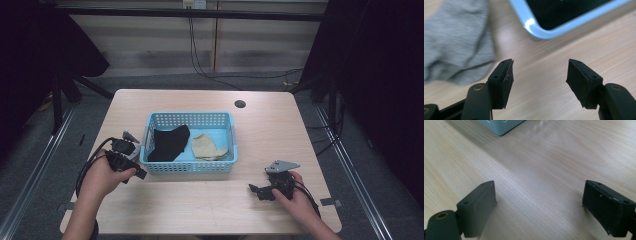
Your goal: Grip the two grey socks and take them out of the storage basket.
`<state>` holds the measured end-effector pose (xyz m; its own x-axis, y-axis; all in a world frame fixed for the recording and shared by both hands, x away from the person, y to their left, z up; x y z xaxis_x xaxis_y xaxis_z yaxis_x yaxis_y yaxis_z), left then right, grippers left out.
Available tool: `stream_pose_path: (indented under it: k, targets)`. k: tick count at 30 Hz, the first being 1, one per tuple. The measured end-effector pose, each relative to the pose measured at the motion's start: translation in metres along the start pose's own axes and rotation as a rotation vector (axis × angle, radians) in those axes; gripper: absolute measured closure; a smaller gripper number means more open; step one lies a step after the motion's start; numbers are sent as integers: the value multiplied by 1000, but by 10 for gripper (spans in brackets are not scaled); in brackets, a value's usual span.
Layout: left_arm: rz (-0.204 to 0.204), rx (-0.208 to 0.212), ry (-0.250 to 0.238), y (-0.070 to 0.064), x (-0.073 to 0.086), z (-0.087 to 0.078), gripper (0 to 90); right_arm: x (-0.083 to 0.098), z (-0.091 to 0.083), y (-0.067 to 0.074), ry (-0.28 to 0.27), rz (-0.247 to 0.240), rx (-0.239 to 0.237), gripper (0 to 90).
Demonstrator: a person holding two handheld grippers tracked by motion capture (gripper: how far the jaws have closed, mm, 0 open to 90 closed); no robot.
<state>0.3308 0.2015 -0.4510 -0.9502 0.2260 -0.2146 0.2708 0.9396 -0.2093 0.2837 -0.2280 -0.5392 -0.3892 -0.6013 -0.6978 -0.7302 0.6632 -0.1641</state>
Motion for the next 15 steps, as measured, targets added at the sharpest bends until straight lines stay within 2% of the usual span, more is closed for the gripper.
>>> stream_pose_path:
  k: [2, 9, 11, 15]
  targets:
    - [19, 21, -2, -7, 5, 7, 377, 0, 0, 0, 0, 0, 0, 111]
    - [45, 70, -18, -24, 14, 28, 371, 0, 0, 0, 0, 0, 0, 111]
    - [57, 58, -1, -26, 16, 32, 350, 0, 0, 0, 0, 0, 0, 111]
    - [66, 71, -7, -32, 19, 40, 339, 0, 0, 0, -1, -2, 0, 111]
Point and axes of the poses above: each handheld gripper's, and its own axes: z roughly forward along the jaws, x roughly out of its underside, y roughly to its left, the point moved 4 cm from there along z, roughly forward along the jaws, and after that the axes turned 15 degrees about -z, right-handed, at the moved point
